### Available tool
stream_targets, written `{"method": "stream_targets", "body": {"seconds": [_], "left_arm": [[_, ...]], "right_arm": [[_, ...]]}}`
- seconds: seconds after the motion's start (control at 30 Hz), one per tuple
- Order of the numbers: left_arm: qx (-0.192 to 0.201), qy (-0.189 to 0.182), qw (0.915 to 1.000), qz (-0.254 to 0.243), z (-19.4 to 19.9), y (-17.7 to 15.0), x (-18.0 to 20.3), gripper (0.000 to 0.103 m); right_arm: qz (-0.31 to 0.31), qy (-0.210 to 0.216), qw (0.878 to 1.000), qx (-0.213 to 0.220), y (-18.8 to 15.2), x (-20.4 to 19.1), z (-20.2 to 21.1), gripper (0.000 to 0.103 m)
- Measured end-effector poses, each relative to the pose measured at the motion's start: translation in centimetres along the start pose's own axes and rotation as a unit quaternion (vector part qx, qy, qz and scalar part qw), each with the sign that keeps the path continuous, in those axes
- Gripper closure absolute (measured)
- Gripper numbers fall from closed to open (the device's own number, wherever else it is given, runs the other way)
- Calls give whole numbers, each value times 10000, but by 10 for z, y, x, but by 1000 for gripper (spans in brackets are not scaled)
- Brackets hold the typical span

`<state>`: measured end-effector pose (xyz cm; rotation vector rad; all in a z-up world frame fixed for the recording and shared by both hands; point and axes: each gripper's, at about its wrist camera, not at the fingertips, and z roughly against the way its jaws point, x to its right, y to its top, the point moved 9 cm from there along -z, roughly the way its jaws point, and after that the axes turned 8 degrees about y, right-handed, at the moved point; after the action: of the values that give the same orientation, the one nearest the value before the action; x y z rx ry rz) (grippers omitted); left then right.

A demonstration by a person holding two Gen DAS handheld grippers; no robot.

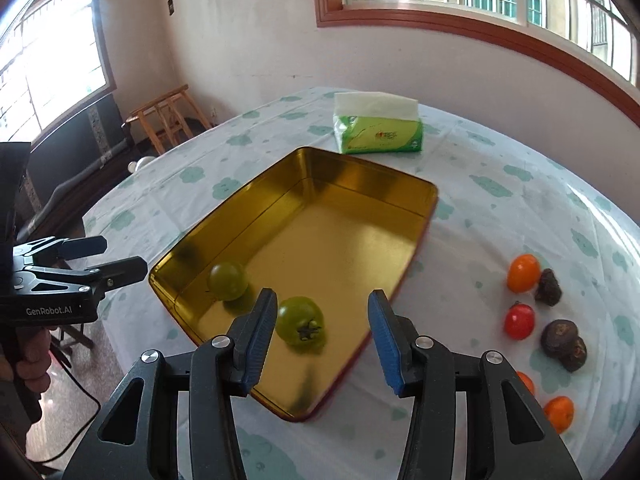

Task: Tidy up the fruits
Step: 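Grasp a mandarin orange with the right tool and lift it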

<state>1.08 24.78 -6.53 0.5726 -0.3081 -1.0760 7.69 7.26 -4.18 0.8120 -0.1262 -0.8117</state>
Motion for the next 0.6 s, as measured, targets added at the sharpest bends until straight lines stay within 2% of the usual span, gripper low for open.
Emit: {"method": "stream_targets", "body": {"seconds": [0.17,0.37,0.6], "left_arm": [[29,-271,9990,-342,7,-3,40,14],[68,-596,9953,-755,19,-8,89,14],[71,-877,9887,-1215,30,-20,138,14]], "right_arm": [[-360,-534,9978,148,-18,58,37,54],[-913,-1092,9898,88,-54,127,71,53],[-1229,-1287,9839,-149,-91,165,71,52]]}}
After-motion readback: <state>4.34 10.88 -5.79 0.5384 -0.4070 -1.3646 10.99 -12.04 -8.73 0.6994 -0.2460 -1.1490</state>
